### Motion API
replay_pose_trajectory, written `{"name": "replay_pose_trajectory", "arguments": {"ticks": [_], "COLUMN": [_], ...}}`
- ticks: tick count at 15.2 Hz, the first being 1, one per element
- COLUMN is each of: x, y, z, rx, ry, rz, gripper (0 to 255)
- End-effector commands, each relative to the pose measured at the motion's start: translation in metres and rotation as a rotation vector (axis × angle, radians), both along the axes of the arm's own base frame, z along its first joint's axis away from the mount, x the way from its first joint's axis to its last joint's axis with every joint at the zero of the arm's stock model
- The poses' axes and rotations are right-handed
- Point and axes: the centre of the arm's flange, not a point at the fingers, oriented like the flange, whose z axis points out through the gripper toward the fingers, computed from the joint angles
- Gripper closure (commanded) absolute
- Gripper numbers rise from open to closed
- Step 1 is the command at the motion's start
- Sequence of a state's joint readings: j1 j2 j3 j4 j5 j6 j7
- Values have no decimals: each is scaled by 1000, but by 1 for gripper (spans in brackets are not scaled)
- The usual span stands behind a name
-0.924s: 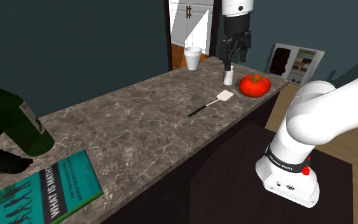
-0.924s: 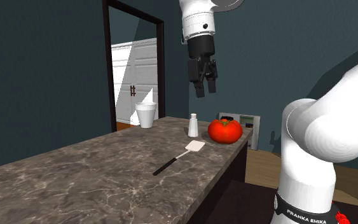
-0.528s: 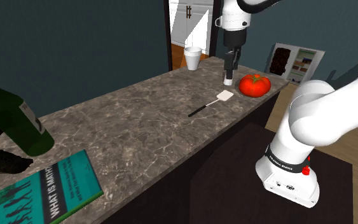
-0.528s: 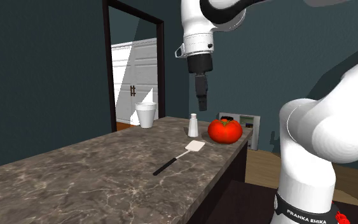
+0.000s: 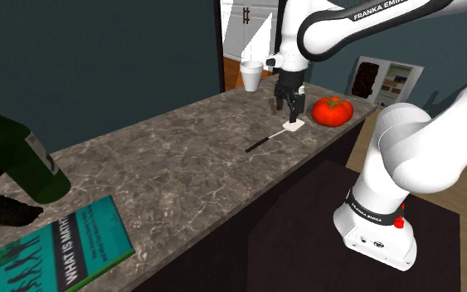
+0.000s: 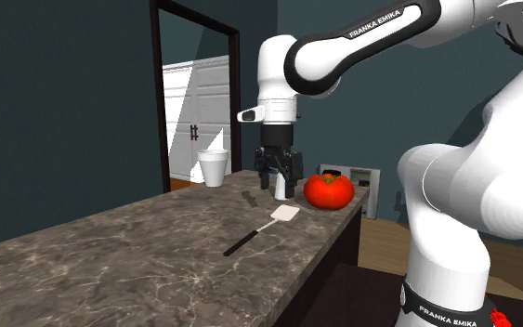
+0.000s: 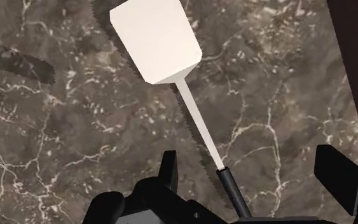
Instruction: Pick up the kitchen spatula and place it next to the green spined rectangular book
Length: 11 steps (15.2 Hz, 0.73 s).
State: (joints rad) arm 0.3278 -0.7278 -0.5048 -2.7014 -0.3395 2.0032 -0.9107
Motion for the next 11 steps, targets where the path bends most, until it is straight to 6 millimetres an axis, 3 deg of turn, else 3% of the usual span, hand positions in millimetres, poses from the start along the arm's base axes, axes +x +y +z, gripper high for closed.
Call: {"name": "replay_pose_trajectory", "arguments": {"ticks": [1, 3, 11], "x": [13, 23, 23], "y": [-1, 2, 4], "z": [-19, -36, -76], "rx": [24, 43, 43], "ry": [-25, -40, -40], "rz": [213, 368, 368], "gripper": [0, 0, 0]}}
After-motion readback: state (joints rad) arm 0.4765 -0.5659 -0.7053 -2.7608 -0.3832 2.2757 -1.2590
